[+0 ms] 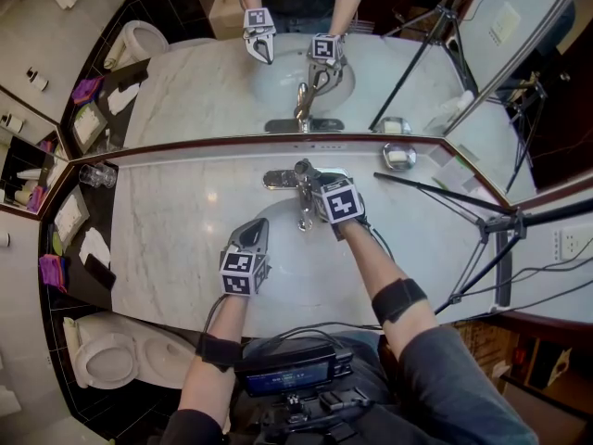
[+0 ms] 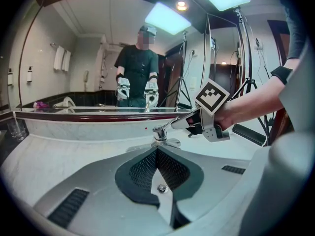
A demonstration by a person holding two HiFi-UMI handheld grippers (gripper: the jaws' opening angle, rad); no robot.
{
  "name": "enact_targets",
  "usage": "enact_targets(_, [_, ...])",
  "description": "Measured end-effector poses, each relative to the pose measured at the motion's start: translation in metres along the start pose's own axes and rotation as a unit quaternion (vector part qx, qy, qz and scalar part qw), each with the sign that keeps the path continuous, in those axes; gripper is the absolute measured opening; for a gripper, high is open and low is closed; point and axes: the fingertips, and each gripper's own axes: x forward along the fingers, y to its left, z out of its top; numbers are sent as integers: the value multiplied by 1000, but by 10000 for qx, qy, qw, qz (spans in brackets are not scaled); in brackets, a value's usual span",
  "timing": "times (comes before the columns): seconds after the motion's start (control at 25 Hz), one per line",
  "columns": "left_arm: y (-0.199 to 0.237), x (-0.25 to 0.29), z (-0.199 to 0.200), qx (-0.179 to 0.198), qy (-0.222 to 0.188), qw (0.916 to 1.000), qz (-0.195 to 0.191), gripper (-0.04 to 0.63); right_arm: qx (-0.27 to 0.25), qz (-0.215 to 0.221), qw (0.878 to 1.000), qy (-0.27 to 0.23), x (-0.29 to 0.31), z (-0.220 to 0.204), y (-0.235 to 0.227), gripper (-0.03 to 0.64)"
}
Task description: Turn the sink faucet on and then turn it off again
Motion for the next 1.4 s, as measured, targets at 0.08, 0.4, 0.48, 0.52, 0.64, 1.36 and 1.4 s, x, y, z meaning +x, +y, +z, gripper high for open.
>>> enact_targets(0.08, [1,-1,1,14,-32,10000,16,0,40,43,10000,3,6,-7,-3,14])
enact_targets(0.4, [7,-7,9,-2,-133,9999,74,0,111,-52,9999,18,-12,-20,-2,15])
enact_targets(0.48, [7,-8,10,-21,-150,9999,72,0,65,-84,9999,-125,-25,-17,-1,15])
enact_targets(0.52, [7,-8,11,-30,-154,9999,66,0,15,-82,9997,-228,-32,-13,0,15])
enact_targets(0.64, [6,-9,15,-28,-191,9998,61,0,-82,-106,9990,-432,-51,-3,2,17])
enact_targets(1.36, [2,-12,21,-44,-279,9996,-3,0,478,-283,9937,-974,-130,-55,-7,17])
enact_targets(1.4, [2,-13,21,-47,-281,9996,-7,0,505,-300,9936,-968,-132,-59,-7,17])
